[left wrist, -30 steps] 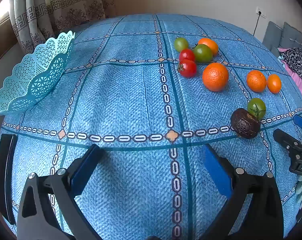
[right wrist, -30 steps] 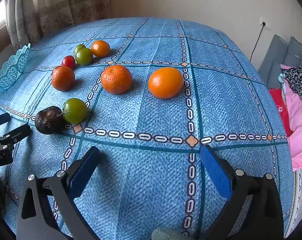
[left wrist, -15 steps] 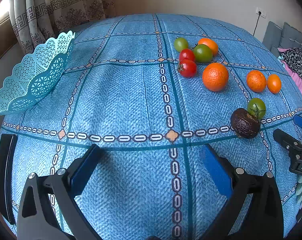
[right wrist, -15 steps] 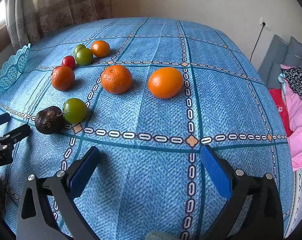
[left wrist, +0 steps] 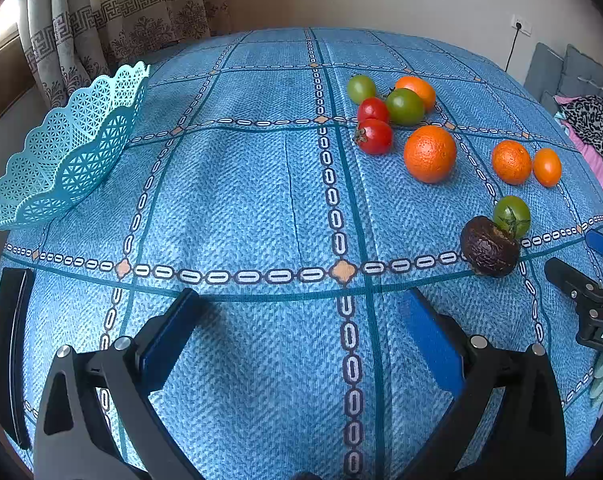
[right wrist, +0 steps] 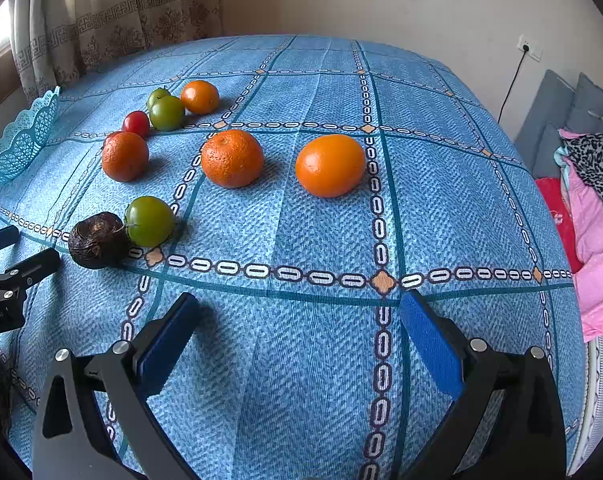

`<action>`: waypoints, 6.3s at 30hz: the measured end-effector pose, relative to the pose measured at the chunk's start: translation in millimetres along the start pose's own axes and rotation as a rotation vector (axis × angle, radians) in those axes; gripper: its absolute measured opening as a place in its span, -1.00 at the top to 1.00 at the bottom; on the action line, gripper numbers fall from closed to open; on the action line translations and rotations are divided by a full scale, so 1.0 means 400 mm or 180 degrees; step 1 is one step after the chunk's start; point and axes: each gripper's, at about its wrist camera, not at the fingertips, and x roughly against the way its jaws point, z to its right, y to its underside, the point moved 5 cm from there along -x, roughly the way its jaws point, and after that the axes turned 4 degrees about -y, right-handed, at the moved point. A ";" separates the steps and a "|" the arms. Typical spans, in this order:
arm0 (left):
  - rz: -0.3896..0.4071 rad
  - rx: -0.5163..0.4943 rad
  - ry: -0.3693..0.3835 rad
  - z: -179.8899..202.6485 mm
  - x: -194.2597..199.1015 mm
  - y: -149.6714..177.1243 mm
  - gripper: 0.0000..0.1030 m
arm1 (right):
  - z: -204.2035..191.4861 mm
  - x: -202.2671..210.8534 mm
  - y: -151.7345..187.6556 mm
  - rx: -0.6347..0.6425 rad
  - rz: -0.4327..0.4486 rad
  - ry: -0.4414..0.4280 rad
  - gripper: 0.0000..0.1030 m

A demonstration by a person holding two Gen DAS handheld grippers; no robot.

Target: Organize fruits

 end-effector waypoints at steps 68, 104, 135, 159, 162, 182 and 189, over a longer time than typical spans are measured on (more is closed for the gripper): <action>0.0365 -0.0653 0.0283 0.096 0.062 -0.010 -0.96 | -0.005 0.006 0.004 0.0069 -0.0012 -0.0012 -0.91; 0.0268 -0.0680 0.1059 0.210 0.020 -0.067 0.22 | 0.072 -0.063 -0.161 -0.0357 0.0185 -0.0312 -0.13; 0.0841 0.0253 0.0081 -0.256 0.135 -0.185 0.21 | -0.114 0.089 -0.236 -0.0147 0.0741 -0.0650 0.22; 0.0866 0.1050 -0.0591 -0.629 0.119 -0.207 -0.81 | -0.649 0.059 -0.359 0.0622 0.0604 -0.1403 0.22; 0.0924 0.1183 -0.0705 -0.665 0.132 -0.207 -0.94 | -0.702 0.054 -0.363 0.0707 0.0573 -0.1465 0.22; 0.0903 0.1593 -0.0806 -0.742 0.159 -0.194 -0.94 | -0.753 0.056 -0.366 0.0540 0.0817 -0.1433 -0.75; 0.0949 0.1475 -0.0774 -0.700 0.166 -0.203 -0.94 | -0.697 0.083 -0.346 0.0474 0.1010 -0.1171 -0.90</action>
